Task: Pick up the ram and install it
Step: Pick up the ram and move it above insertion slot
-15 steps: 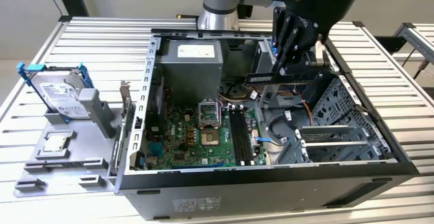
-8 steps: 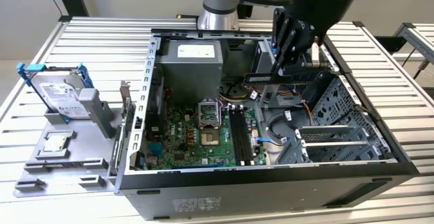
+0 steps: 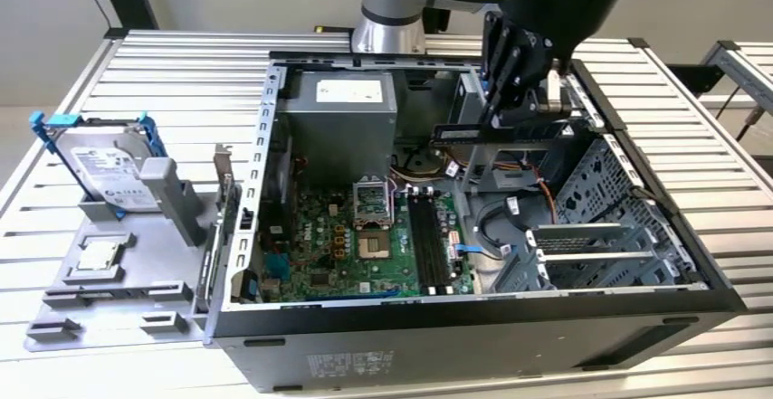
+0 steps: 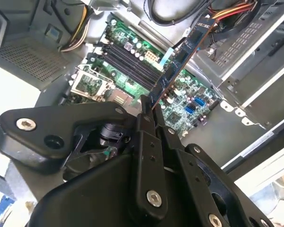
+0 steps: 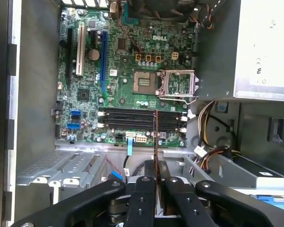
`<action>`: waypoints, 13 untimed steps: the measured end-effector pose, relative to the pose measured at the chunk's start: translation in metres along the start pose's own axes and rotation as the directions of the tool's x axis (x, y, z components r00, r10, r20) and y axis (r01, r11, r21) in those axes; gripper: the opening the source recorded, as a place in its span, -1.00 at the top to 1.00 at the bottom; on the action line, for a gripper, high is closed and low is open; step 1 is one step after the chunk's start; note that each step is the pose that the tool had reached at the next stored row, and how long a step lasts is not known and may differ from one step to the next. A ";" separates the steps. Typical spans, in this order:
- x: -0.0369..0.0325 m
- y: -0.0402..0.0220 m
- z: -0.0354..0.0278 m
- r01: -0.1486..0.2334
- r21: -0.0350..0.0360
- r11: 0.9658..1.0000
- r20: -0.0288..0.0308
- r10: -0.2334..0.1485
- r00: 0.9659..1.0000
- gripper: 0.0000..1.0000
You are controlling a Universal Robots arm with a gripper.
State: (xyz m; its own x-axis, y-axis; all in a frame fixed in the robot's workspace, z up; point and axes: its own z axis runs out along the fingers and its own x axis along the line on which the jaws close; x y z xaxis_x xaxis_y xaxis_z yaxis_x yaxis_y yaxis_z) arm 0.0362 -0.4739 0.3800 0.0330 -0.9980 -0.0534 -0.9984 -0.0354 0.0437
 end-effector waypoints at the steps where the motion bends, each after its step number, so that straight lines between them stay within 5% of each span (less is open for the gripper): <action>1: -0.0006 0.0001 0.0002 -0.004 0.000 1.000 0.000 0.004 1.000 1.00; 13: -0.0055 0.0000 0.0019 -0.019 0.001 1.000 0.001 0.019 1.000 1.00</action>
State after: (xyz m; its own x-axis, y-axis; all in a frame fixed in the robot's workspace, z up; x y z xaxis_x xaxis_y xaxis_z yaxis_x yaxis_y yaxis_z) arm 0.0359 -0.4683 0.3784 0.0142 -0.9985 -0.0533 -0.9989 -0.0166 0.0436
